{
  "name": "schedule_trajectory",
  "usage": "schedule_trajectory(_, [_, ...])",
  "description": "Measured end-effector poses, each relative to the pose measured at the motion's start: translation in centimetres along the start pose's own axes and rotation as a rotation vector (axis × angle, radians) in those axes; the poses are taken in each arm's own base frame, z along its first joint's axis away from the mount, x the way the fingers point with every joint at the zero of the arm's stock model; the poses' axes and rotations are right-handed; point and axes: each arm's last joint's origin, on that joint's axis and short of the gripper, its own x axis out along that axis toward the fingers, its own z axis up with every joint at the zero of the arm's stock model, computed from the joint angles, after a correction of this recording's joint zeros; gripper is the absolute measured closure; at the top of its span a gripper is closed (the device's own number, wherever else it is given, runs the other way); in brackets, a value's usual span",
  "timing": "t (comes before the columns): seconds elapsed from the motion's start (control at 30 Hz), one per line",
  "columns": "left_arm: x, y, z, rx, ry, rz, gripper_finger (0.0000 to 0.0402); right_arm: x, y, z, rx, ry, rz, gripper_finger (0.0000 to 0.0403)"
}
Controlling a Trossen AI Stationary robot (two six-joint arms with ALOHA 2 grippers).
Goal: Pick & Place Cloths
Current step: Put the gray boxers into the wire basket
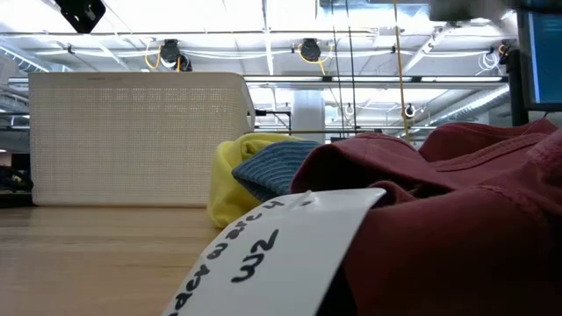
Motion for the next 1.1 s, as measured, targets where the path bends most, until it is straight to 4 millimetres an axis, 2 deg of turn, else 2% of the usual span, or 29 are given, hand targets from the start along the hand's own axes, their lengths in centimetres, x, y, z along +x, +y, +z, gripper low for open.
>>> schedule_trajectory(0.27, [0.0,0.0,0.0,-0.022,-0.002,-0.001,0.0151,-1.6,2.0,1.8,-0.424,-0.243,0.12,0.0402])
schedule_trajectory(0.43, [0.0,0.0,0.0,-0.048,-0.003,-0.001,0.0151,-2.3,3.0,2.8,-0.629,-0.378,0.18,0.0402])
schedule_trajectory(0.67, [0.0,0.0,0.0,-0.049,-0.002,-0.002,0.0151,-2.6,3.6,3.1,-0.965,-0.478,0.158,0.0402])
schedule_trajectory(0.77, [0.0,0.0,0.0,-0.049,-0.002,-0.002,0.0151,-2.6,3.6,3.1,-1.018,-0.483,0.143,0.0402])
schedule_trajectory(1.1, [0.0,0.0,0.0,-0.049,-0.003,-0.001,0.0151,-2.7,3.2,3.6,-1.015,-0.494,0.117,0.0403])
